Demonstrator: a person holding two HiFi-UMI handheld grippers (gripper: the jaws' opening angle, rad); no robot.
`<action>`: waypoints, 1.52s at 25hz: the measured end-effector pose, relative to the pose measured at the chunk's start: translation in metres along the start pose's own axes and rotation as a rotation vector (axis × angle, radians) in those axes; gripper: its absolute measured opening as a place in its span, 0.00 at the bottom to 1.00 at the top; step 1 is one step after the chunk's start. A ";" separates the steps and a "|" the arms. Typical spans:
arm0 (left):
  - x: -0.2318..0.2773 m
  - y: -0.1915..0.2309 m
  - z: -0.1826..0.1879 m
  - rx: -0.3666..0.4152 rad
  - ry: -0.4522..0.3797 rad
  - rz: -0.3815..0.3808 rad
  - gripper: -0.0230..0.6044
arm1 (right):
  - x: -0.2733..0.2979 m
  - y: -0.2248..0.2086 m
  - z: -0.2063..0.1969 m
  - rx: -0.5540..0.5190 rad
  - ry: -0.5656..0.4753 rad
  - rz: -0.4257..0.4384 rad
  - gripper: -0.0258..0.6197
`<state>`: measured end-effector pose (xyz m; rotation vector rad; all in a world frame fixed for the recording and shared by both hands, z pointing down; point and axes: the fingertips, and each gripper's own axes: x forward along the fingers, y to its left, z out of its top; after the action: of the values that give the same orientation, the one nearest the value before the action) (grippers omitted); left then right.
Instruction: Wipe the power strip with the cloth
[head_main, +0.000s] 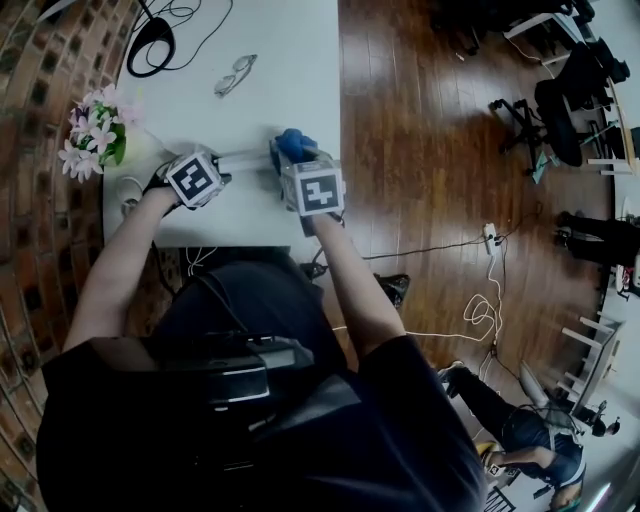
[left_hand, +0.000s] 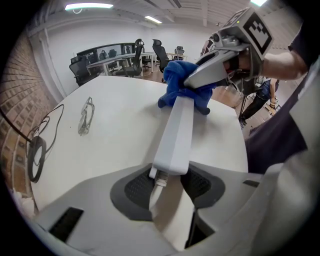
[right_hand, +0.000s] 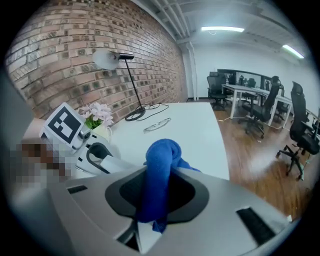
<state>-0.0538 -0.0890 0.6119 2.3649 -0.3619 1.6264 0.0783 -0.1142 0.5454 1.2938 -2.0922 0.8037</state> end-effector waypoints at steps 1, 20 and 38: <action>0.001 0.000 0.000 0.000 -0.002 0.000 0.33 | 0.003 0.006 0.000 -0.003 0.003 0.007 0.18; -0.001 0.002 -0.001 0.010 -0.087 -0.014 0.33 | 0.016 0.042 0.005 -0.099 -0.019 0.011 0.18; -0.004 -0.008 0.002 0.032 -0.153 -0.071 0.33 | 0.027 0.077 0.006 -0.122 0.011 0.030 0.18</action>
<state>-0.0502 -0.0818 0.6069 2.5034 -0.2784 1.4360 -0.0029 -0.1063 0.5452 1.1936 -2.1220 0.6821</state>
